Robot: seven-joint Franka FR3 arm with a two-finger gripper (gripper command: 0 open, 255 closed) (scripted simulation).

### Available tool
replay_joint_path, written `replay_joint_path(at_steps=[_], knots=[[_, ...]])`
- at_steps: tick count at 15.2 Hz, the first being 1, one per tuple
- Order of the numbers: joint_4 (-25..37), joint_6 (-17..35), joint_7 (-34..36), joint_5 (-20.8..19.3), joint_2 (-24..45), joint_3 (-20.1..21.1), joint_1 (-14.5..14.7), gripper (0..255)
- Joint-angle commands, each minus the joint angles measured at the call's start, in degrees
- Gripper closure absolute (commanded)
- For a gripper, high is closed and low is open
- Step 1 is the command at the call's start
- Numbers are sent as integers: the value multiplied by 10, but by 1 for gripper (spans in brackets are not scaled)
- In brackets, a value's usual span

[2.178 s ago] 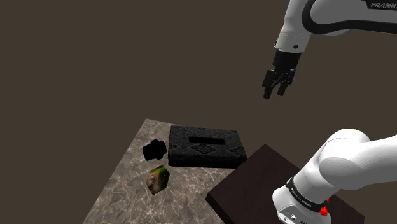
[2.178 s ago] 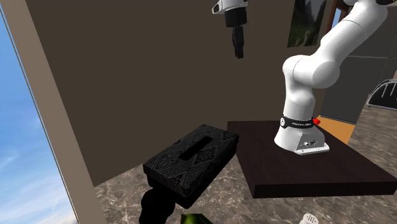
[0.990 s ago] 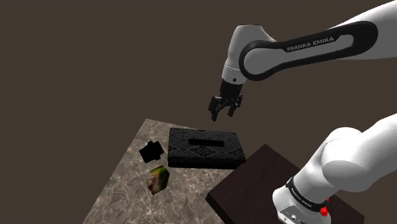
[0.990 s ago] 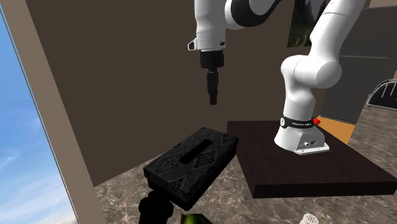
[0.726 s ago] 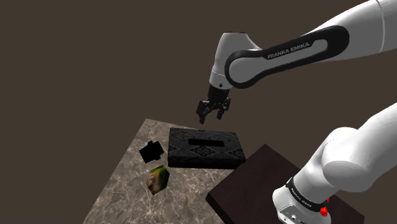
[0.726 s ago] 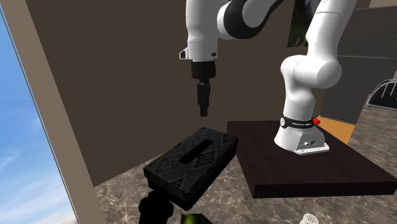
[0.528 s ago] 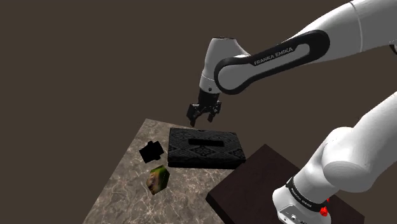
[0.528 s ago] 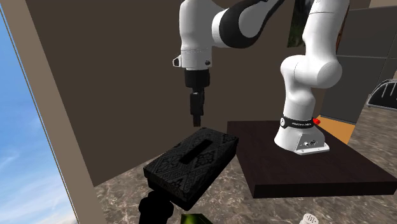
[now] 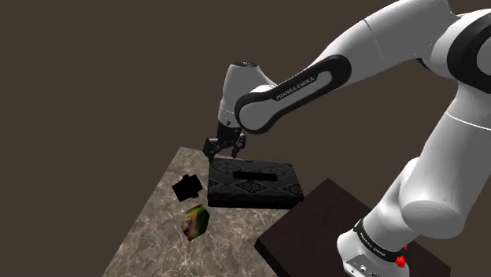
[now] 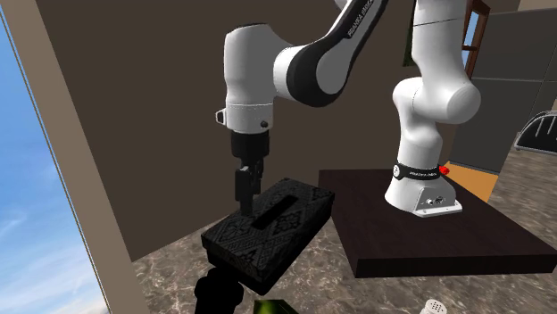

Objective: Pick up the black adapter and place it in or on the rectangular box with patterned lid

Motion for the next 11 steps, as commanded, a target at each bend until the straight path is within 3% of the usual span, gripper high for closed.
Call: replay_joint_path(at_steps=[1,7,11], knots=[[34,21,28,-25,50,0,12,0],[148,45,83,-79,172,-19,56,0],[152,66,88,-87,197,-25,61,0]])
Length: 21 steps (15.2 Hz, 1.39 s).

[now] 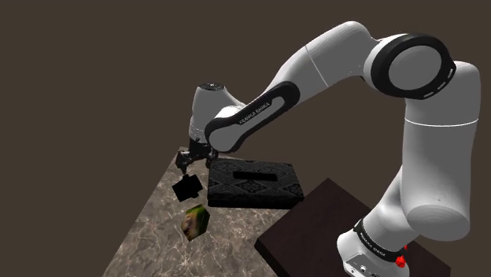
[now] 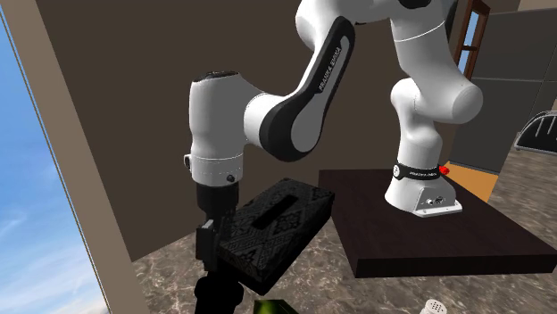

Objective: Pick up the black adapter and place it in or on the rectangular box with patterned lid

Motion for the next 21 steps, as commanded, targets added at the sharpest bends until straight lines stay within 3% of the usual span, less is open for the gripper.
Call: replay_joint_path(at_steps=[1,11,12,21], knots=[[3,10,4,-5,13,-3,4,0],[7,23,7,-10,30,-7,7,0],[7,23,7,-10,30,-7,7,255],[7,23,7,-10,30,-7,7,255]])
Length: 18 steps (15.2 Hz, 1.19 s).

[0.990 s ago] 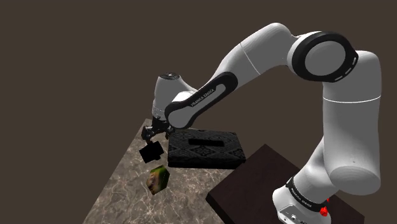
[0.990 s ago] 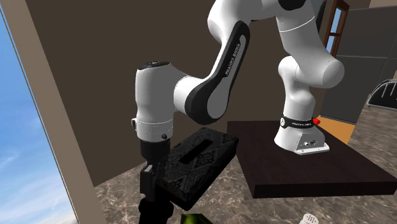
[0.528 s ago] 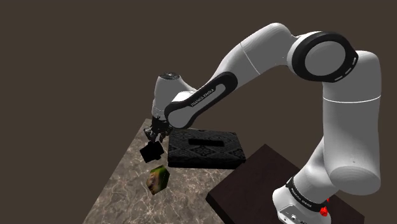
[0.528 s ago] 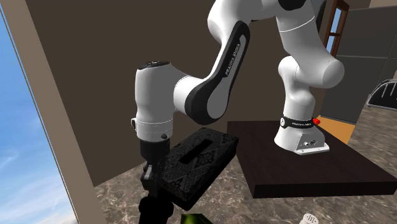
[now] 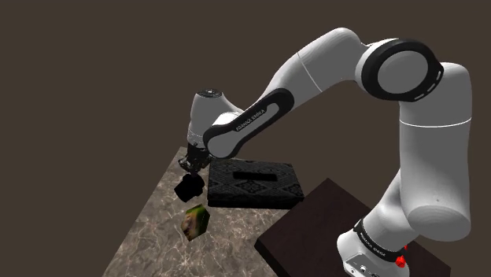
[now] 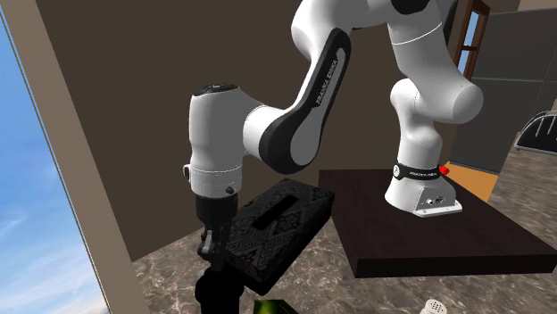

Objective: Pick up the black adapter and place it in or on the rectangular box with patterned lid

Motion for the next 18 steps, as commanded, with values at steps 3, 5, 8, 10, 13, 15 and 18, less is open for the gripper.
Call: replay_joint_path(at_steps=[3,5,8,10,13,15,18], knots=[[-74,85,-90,-1,-32,30,-39,0],[-185,226,-292,18,-61,135,-167,0],[-171,239,-272,-8,-34,118,-152,0],[-162,247,-266,-15,-18,104,-138,0],[-149,257,-260,-23,4,87,-120,0],[-149,257,-260,-23,4,87,-120,0],[-149,257,-260,-23,4,87,-120,0]])
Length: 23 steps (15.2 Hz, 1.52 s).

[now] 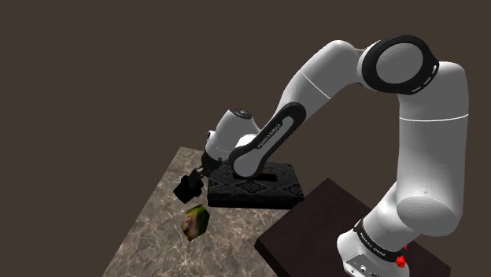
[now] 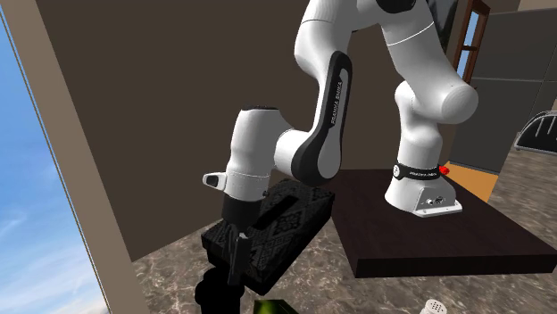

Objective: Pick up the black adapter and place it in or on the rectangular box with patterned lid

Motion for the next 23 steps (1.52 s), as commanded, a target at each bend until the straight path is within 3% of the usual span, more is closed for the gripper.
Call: replay_joint_path(at_steps=[1,2,3,12,23], knots=[[0,0,0,0,0,0,0,0],[0,0,0,0,0,0,0,0],[0,0,0,0,0,0,0,255],[0,0,0,0,0,0,0,255],[-14,-65,-22,38,-75,66,-56,255]])
